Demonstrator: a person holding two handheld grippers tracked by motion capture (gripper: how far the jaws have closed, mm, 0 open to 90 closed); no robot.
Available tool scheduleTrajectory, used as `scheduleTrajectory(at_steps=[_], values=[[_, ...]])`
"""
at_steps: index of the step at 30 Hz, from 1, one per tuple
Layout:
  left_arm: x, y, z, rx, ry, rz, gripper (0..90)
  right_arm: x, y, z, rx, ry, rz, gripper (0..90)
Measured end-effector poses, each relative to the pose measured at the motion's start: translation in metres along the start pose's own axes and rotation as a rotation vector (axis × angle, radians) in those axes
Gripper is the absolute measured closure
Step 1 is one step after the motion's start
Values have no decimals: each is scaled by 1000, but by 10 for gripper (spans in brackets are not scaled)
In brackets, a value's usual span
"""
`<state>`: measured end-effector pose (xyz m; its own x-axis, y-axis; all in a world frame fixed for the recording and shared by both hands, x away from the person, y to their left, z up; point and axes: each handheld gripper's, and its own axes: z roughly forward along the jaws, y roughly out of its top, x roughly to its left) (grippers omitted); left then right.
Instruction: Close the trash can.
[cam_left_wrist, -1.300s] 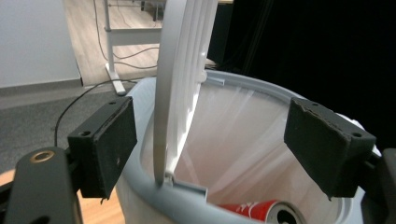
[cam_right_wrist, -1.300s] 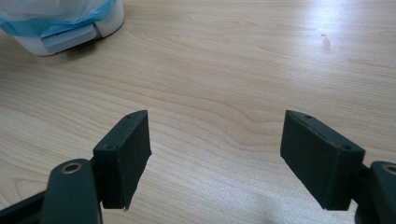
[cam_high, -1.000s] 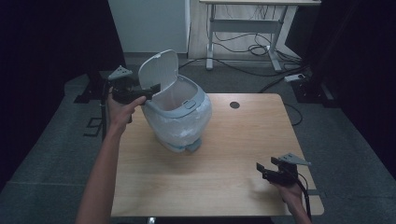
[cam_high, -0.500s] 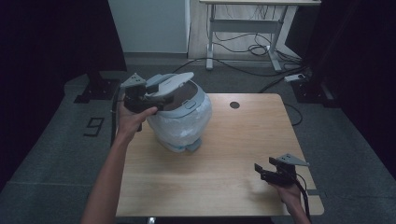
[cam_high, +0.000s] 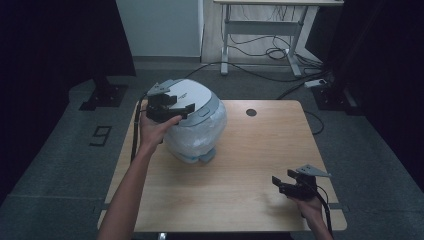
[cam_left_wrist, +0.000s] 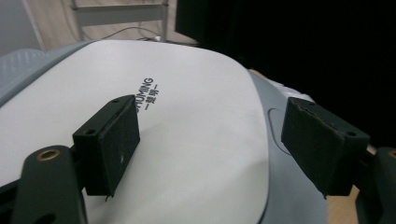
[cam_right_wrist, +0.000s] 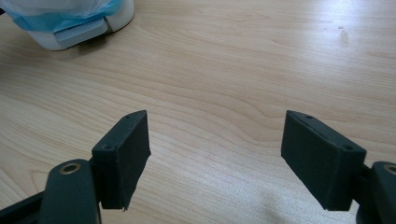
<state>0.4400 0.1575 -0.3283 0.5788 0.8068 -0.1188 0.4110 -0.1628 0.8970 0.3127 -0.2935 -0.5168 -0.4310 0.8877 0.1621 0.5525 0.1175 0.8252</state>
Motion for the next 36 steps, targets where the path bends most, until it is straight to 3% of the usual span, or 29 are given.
scheduleTrajectory(at_steps=[4, 6, 17, 36], values=[[-9, 4, 7, 33, 95, 57, 207, 1, 0, 1, 5, 2, -4, 235], [-13, 4, 11, 34, 121, 63, 198, 2, 0, 1, 6, 3, -6, 235], [-15, 15, 21, 80, 172, 30, 237, 2, -1, 1, 9, 4, -10, 235], [-21, 11, 21, 47, 224, 9, 269, 2, -2, 3, 18, 3, -10, 235]])
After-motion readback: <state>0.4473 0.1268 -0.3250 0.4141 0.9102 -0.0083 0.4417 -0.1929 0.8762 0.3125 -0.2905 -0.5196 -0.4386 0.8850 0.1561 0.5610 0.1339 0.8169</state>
